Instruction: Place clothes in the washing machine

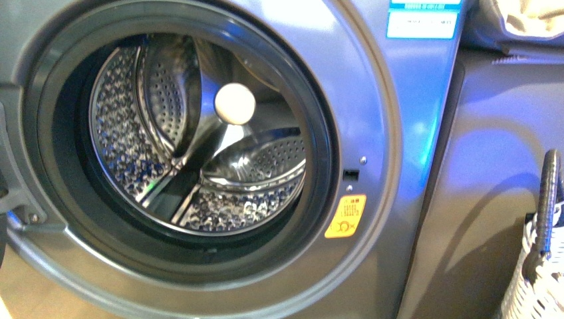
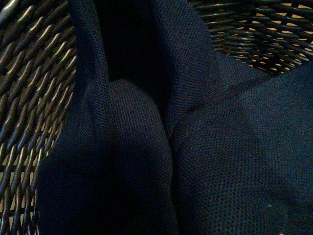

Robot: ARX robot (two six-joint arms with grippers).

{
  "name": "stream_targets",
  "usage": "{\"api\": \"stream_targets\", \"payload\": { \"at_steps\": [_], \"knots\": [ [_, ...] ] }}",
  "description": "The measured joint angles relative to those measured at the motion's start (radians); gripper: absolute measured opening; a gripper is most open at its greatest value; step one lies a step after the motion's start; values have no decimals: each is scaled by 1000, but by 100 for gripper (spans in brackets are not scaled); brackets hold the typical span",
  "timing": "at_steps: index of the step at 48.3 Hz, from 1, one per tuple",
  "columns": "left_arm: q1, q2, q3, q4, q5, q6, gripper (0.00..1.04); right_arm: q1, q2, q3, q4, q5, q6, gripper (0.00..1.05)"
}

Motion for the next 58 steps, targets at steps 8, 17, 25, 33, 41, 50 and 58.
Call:
{"api": "stream_targets", "payload": {
  "at_steps": [8, 17, 25, 33, 41, 50, 58],
  "knots": [
    [0, 0, 0, 0, 0, 0, 98, 0, 0, 0, 0, 0, 0, 7],
    [0, 0, 0, 0, 0, 0, 98, 0, 0, -2, 0, 0, 0, 7],
    [0, -1, 0, 0, 0, 0, 98, -72, -194, -185, -35, -148, 118, 7],
    [0, 1, 0, 0, -3, 0, 98, -137, -647, -375, -120, -183, 347, 7],
    [0, 0, 0, 0, 0, 0, 98, -87, -627, -315, -145, -115, 408, 7],
    [0, 1, 0, 0, 0, 0, 98, 9, -747, -402, -90, -46, 361, 7],
    [0, 1, 0, 0, 0, 0, 98, 121, -1104, -499, -153, 19, 214, 6]
  ]
}}
